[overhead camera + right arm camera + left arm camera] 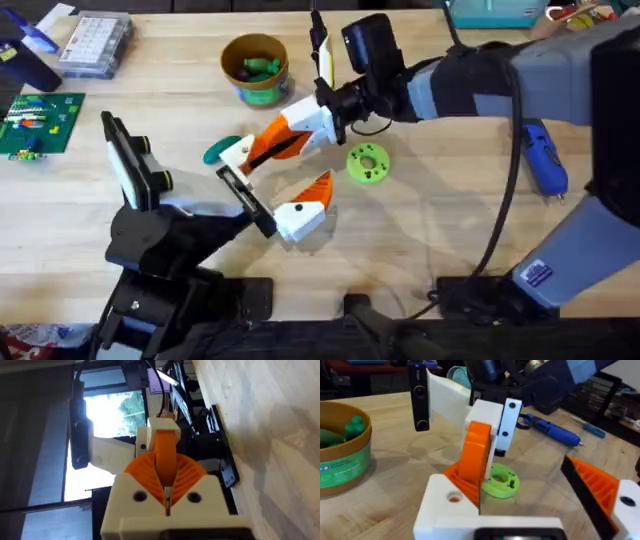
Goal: Pick up the gripper from the table and insert it into the empty holder that is missing its gripper. Then pick up a screw, insert it into the mounting hole, and use the screwdriver to tighten it. Finally, clean up the table by picking up the vegetable and placing it into the bucket.
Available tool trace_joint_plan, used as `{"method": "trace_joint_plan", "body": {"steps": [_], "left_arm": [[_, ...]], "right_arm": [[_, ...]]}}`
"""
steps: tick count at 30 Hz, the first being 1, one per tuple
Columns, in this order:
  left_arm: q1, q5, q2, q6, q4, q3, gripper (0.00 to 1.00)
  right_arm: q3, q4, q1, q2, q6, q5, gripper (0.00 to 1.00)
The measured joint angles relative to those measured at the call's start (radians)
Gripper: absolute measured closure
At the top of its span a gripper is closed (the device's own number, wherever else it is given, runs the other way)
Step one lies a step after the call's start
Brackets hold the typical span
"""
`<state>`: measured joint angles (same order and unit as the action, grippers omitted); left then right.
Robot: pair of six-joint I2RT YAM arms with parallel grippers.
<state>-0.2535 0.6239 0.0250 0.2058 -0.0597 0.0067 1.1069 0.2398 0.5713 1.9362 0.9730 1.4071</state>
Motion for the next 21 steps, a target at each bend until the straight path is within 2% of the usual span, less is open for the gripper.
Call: {"method": "trace_joint_plan", "body": {"steps": [7,10,12,21], "left_arm": [[0.0,0.0,0.0,0.0,0.0,0.0,0.006],[0.0,0.001,0.0,0.0,0.0,0.0,0.006],[0.0,0.009,0.0,-0.002,0.0,0.0,0.006],[0.0,0.019,0.0,-0.004,0.0,0.0,0.006]], "right_arm": [[0.0,0.0,0.0,0.0,0.0,0.0,0.985],[0.0,0.0,0.0,0.0,0.003,0.0,0.883],[0.0,0.0,0.005,0.0,0.004,-0.003,0.853],[0.0,0.0,0.017,0.0,0.003,-0.008,0.845]]}}
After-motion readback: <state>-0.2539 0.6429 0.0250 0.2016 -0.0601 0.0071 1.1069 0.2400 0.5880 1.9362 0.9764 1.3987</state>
